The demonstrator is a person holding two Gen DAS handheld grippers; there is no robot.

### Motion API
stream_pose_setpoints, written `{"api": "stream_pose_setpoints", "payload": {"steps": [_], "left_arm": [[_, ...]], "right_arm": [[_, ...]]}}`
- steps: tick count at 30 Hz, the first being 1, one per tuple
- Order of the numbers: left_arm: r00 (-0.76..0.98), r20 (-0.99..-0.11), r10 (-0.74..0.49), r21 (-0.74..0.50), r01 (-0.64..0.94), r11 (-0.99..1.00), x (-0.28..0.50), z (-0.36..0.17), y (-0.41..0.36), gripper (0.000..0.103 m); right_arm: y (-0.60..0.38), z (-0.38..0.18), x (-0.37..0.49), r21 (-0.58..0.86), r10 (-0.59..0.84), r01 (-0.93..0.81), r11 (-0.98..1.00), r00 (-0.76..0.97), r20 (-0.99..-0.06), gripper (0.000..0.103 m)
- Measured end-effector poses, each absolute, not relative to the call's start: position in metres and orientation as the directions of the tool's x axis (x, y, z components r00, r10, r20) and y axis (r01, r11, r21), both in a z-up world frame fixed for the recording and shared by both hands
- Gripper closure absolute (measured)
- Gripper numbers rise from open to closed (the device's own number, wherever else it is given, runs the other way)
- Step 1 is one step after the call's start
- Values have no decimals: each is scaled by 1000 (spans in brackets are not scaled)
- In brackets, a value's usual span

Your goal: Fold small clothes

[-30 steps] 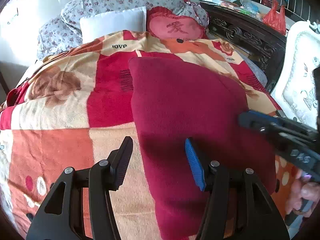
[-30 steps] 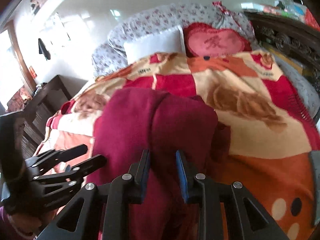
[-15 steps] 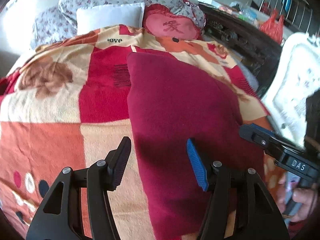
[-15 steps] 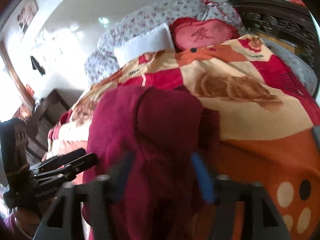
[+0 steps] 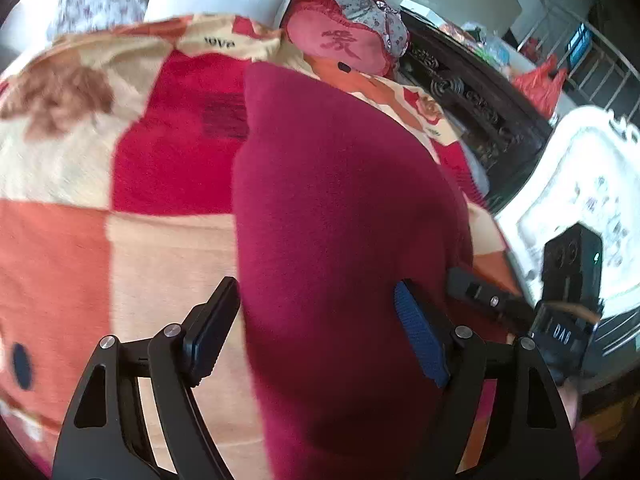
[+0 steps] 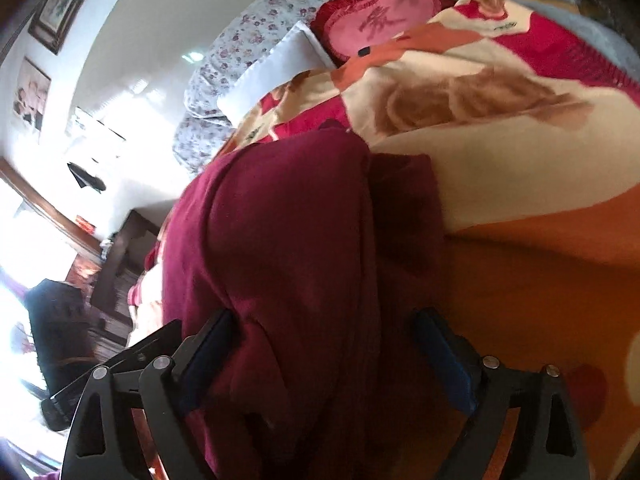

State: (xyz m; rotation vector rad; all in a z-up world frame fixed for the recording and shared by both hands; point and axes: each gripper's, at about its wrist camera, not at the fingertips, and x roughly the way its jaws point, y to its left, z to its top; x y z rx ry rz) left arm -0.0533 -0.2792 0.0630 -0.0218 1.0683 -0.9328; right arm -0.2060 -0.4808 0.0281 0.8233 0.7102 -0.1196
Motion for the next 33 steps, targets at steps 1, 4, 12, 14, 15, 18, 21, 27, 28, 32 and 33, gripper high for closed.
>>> {"api": "stream_pose_setpoints", "payload": {"steps": [1,4,12,14,15,18,21,27,28,32,33], "left_arm": [[135,-732,-668,-460,626,630,-51,60,-280,23],[114,-725,-679,-491,605,627,-48,58,-282,36],[94,-700,-708,-516,619,592,-65,100,-242,63],[106,-699,-707,-508,622,595,-74,111,-225,63],[114,-701,-704,-501,624,599,-79,118,-212,63],[118,-717,-687,-484,625,612,-93,126,-176,63],[129,-746,-654,-460,611,645,-104,119,-136,63],[160,-823,-546,-369,579,727,-103,74,-104,60],[172,-822,-543,-360,580,730,-104,74,-104,59],[219,-824,-523,-310,598,739,-115,91,-108,58],[243,-824,-512,-287,601,746,-117,95,-109,58]], "right_arm": [[-481,28,-205,638,171,357,683,770,-615,20],[-473,37,-203,642,191,328,693,775,-602,51],[-434,94,-219,611,200,241,754,802,-563,69],[-422,104,-225,625,225,210,752,809,-543,69],[-412,109,-227,632,241,194,750,809,-535,69],[-377,113,-234,654,299,164,739,789,-536,69],[-343,103,-237,686,366,140,714,761,-536,69],[-297,61,-219,557,281,231,798,675,-682,68],[-297,61,-216,535,261,241,810,670,-695,68],[-298,84,-223,486,199,277,829,667,-718,61],[-299,94,-227,456,158,289,842,676,-720,60]]}}
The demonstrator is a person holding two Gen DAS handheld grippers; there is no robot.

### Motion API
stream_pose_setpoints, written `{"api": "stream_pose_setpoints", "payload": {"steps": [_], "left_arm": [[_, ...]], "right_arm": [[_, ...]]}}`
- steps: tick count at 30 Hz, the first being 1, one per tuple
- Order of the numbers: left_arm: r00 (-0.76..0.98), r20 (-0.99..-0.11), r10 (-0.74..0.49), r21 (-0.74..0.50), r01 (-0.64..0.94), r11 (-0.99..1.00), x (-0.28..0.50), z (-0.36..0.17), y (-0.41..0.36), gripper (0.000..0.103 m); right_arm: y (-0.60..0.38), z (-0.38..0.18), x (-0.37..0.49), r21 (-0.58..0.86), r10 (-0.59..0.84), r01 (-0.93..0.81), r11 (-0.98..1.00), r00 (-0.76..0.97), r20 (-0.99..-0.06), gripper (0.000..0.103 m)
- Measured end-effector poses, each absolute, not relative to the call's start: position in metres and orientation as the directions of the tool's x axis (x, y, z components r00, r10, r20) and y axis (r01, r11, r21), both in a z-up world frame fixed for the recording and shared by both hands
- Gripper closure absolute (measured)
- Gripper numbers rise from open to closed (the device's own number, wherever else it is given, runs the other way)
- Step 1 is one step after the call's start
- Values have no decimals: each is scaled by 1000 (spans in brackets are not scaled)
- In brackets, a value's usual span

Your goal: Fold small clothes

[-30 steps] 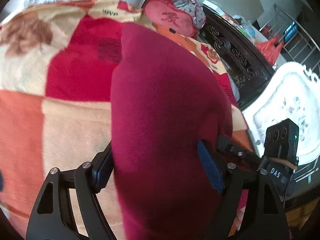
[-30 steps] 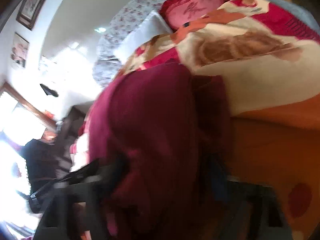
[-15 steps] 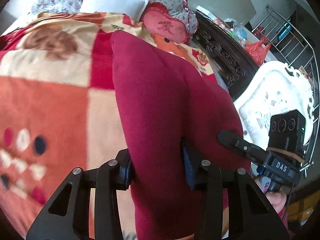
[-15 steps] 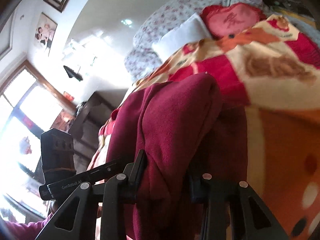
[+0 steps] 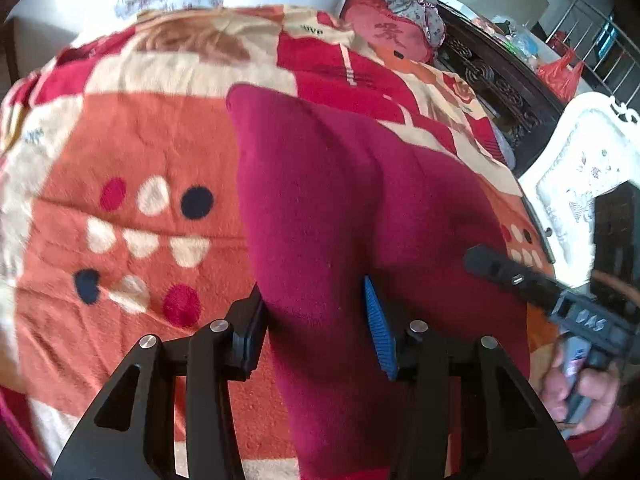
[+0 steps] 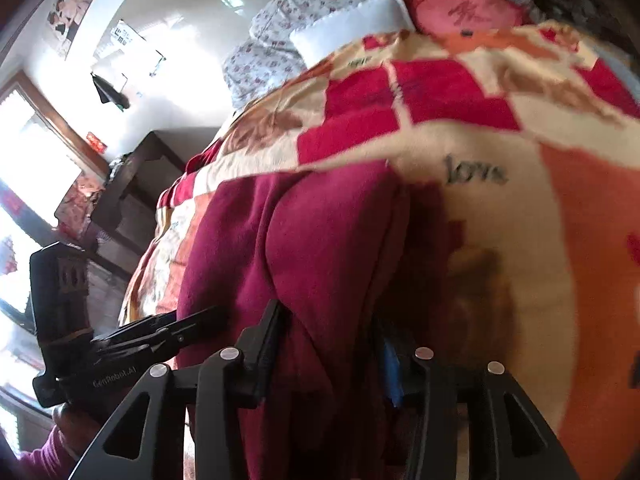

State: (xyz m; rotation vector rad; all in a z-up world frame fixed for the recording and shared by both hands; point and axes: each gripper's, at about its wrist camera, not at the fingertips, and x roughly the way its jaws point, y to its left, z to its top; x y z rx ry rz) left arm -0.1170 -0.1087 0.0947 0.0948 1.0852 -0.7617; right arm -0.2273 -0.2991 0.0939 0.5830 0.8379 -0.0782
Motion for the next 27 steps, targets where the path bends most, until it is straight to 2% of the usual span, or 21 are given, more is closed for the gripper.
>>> {"api": "stream_pose_setpoints", "payload": {"steps": [3,6,11,15,19,27], "left_arm": [[336,-815,-472,-209,590,780,-122,101,-107,58],[414,-784,-462,-169,575,801,-120,109,-110,57],[425,-803,-418,-110,582,805,-113,100,-129,54],[414,-826,-383,-81,585,807,-112,81,-141,54],[452,-813,-368,-32,596,802,-119,79,-146,52],[454,-812,-367,-42,582,812,-118,78,-144,51]], "right_arm": [[-299,117,-238,416,91,286,863,722,-685,60],[-290,129,-229,420,145,184,889,756,-639,60],[-272,108,-211,336,142,138,932,711,-689,62],[-281,71,-196,252,62,214,944,635,-770,66],[-291,65,-202,290,85,218,932,645,-759,66],[-270,97,-224,275,92,172,946,672,-735,66]]}}
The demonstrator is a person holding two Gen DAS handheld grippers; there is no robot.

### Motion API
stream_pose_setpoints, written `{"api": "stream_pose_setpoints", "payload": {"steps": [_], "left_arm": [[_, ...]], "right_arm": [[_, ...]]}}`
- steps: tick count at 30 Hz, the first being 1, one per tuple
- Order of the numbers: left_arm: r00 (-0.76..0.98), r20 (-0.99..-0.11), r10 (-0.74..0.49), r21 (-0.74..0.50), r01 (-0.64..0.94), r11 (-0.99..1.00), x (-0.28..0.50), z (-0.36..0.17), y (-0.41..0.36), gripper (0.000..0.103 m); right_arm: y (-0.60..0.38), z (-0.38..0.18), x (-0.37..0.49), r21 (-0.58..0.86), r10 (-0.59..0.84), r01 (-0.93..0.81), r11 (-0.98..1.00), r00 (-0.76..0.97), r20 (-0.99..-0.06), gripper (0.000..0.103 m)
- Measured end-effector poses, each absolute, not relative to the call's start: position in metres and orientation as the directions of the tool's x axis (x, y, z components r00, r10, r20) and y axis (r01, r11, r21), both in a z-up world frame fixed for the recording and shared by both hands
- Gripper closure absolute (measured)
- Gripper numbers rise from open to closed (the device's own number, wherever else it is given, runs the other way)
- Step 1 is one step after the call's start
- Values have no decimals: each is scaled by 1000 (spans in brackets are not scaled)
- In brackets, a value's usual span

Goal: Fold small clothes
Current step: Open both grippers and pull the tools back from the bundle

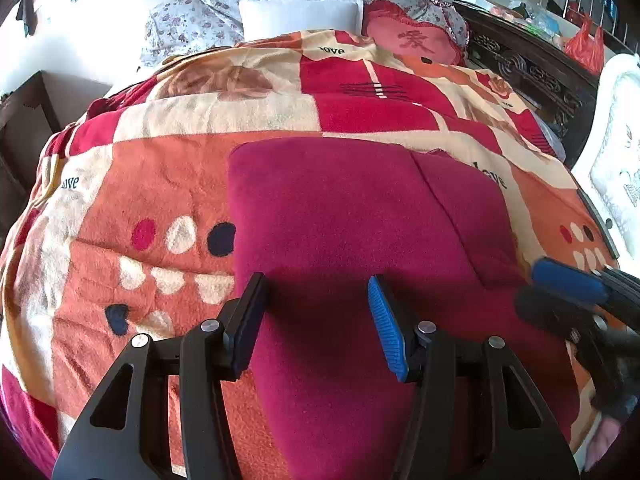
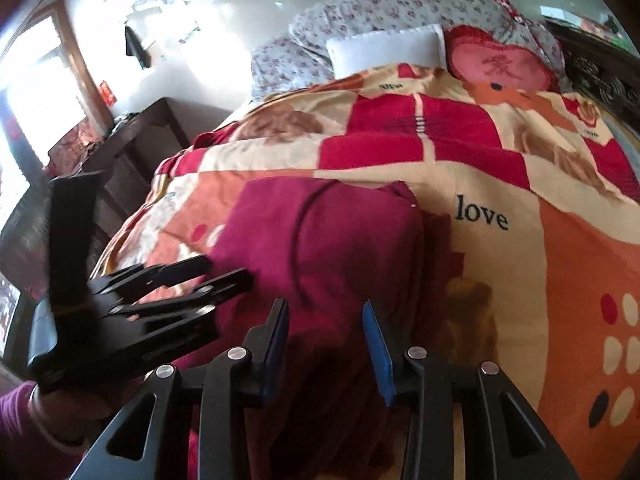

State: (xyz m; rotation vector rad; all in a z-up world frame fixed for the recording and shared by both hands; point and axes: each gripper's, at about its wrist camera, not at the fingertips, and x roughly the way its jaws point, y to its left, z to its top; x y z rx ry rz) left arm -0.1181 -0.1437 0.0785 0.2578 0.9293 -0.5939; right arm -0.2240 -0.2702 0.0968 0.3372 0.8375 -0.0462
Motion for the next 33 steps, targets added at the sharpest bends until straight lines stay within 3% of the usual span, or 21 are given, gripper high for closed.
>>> {"api": "stream_pose_setpoints", "payload": {"steps": [5,8,15,26,30,33], "left_arm": [[463,-809,-363,-37,577,816,-122,80,-143,51],[462,-808,-365,-40,576,817,-125,82,-140,51],[491,-794,-358,-48,537,842,-134,96,-120,51],[525,-767,-368,-49,524,850,-152,118,-98,51],[534,-753,-385,-73,514,855,-156,124,-89,31],[542,-744,-390,-78,509,857,-160,129,-85,30]], "right_arm": [[-256,79,-229,176,18,193,965,624,-781,66],[-259,61,-231,194,20,217,957,617,-786,66],[-257,88,-245,222,15,236,946,654,-757,56],[-243,114,-251,204,-43,276,939,685,-727,54],[-241,116,-251,219,-36,280,935,686,-727,53],[-238,118,-252,221,-31,274,936,689,-724,52]]}}
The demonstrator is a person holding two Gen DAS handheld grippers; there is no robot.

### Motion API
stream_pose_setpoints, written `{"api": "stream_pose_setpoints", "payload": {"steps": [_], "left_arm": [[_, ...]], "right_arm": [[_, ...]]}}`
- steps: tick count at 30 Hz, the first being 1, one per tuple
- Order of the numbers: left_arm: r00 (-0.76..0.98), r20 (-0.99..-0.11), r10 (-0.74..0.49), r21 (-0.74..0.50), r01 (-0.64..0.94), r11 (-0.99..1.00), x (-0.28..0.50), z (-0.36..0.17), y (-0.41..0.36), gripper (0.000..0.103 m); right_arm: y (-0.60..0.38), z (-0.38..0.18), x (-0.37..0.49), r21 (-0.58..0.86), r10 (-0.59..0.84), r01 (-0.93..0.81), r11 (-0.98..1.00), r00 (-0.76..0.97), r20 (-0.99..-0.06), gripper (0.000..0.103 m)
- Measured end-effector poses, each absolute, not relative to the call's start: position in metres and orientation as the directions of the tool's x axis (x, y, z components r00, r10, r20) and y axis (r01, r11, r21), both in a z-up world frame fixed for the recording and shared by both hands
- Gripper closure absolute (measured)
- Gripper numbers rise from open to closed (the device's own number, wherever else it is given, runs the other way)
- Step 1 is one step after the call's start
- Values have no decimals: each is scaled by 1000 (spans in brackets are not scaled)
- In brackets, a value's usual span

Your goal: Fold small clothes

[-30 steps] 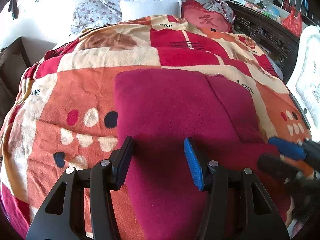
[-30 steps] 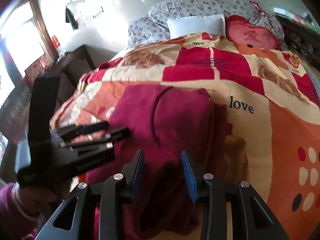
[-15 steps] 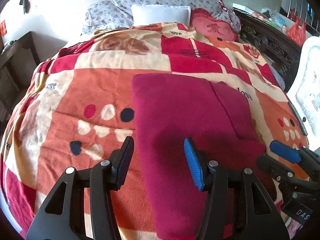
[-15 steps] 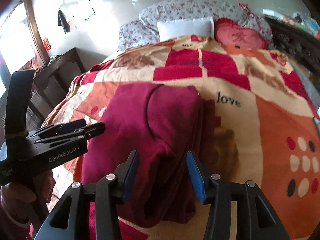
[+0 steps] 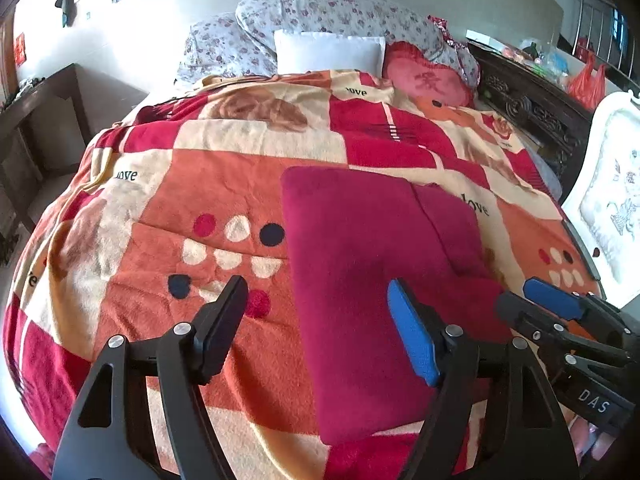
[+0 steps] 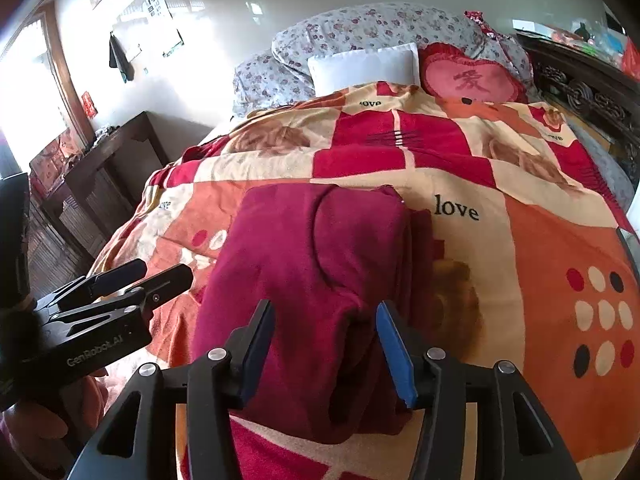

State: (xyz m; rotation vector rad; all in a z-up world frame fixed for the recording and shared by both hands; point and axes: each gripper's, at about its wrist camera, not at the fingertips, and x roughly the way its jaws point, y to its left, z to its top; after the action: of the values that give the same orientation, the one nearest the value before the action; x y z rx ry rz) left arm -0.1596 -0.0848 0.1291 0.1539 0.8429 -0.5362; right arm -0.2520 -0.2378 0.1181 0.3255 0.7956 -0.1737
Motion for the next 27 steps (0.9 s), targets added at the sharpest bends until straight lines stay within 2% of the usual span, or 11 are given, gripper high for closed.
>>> {"api": "stream_pose_setpoints", "payload": {"steps": [9,14,27], "left_arm": [[563,-733,-381,-55,510,858,-167,136,-79,30],[567,-733,-375,-51,505,862,-167,137,-77,30],[556,-742,-375,-69,493,867,-164,135,-75,30]], "right_arm": [[-231,125,-252,216,-29,262,940,697,-716,48],[-232,125,-251,212,-41,276,937,693,-720,43],[-235,124,-250,188,-75,307,933,678,-732,43]]}}
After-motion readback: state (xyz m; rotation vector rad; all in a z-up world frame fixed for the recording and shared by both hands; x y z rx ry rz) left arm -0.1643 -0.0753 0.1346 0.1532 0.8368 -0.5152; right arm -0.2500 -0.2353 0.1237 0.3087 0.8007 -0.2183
